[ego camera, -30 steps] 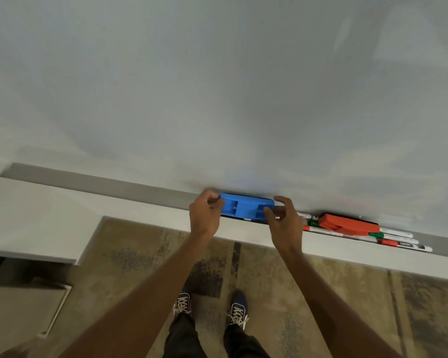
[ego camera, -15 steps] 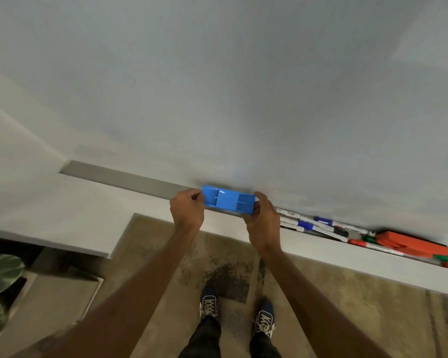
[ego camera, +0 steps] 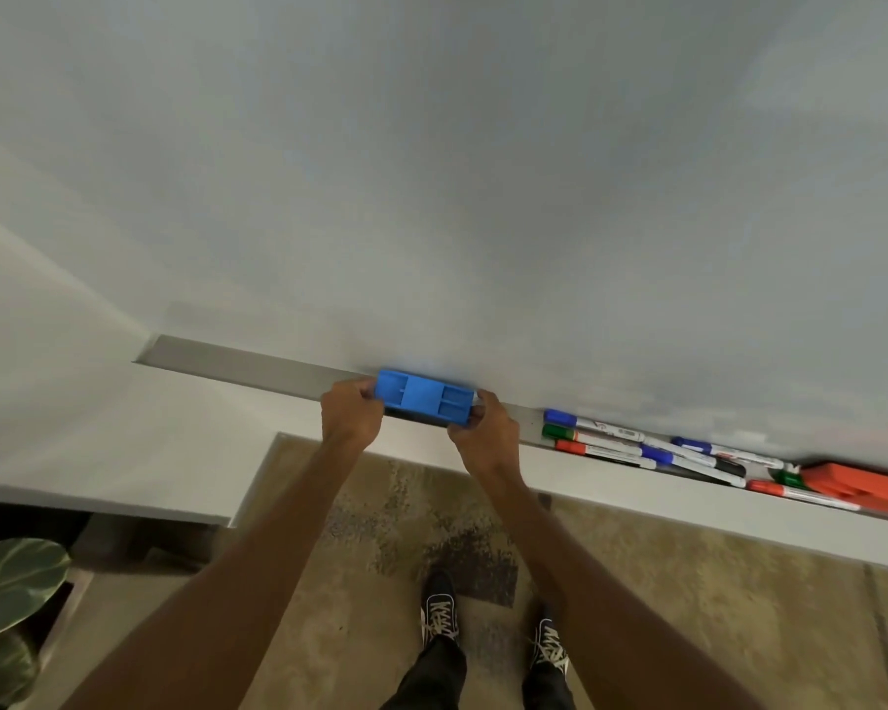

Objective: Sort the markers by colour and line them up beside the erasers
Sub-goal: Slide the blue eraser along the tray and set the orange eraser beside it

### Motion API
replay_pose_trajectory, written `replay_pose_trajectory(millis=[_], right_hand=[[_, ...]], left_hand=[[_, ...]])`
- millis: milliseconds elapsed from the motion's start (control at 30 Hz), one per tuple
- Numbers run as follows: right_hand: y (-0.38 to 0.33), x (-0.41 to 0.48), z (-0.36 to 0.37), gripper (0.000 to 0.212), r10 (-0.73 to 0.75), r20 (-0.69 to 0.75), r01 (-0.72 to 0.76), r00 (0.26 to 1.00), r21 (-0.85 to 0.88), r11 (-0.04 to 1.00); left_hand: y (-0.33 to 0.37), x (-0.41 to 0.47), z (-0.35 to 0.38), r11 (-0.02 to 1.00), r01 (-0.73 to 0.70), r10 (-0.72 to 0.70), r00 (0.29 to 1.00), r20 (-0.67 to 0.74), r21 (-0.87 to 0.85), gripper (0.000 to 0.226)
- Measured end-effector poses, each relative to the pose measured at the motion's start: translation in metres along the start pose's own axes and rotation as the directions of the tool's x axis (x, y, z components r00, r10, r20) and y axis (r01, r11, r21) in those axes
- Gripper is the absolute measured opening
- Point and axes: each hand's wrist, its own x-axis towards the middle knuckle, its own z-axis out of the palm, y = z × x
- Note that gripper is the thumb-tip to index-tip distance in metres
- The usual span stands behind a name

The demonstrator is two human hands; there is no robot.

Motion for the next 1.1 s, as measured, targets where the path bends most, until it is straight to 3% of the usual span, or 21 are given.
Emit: replay_pose_trajectory(millis=[500,800,1100], right_hand=[[0.005,0.008,0.023,0.039,-0.001,0.035,0.007,0.999,-0.179,0.984],[0.009,-0.010,-0.012,0.050,-0.101,-0.072,0.069,0.992,-0.356,0.932],[0.039,-0.035,-0.086,0.041,-0.228,-0.213,0.158,0.950,-0.302,0.940]], left_hand=[[-0.019,0.008,0.005,0.997,-0.062,0.055,0.987,0.151,0.037,0.041],[-0.008,-0.025,0.028,0.972,-0.231,0.225,0.967,0.116,0.040,0.061],[0.034,-0.081,0.074,0.943,-0.326,0.331,0.939,0.099,-0.065,0.054]])
